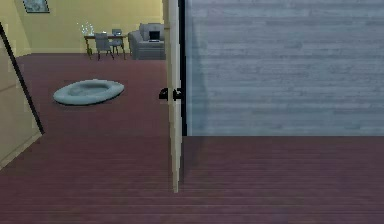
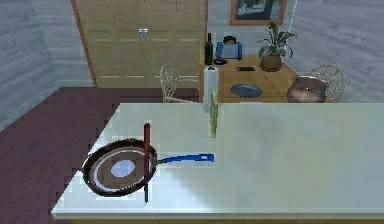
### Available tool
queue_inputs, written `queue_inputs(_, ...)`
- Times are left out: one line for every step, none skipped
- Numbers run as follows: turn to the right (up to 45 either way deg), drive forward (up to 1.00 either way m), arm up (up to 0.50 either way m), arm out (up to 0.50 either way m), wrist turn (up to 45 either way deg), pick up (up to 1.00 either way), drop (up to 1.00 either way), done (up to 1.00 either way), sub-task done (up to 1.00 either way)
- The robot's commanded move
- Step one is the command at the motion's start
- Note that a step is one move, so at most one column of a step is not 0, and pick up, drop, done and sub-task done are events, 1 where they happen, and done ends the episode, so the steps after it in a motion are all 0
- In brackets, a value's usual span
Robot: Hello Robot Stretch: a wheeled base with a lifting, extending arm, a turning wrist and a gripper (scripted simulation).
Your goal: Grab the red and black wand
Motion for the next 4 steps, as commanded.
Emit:
queue_inputs(0.0,0.0,0.5,0.0,0.0,0.0,0.0,0.0,0.0)
queue_inputs(0.0,0.0,0.38,0.0,0.0,0.0,0.0,0.0,0.0)
queue_inputs(0.0,0.0,0.0,0.06,0.0,0.0,0.0,0.0,0.0)
queue_inputs(0.0,0.0,0.0,0.0,45.0,0.0,0.0,0.0,0.0)
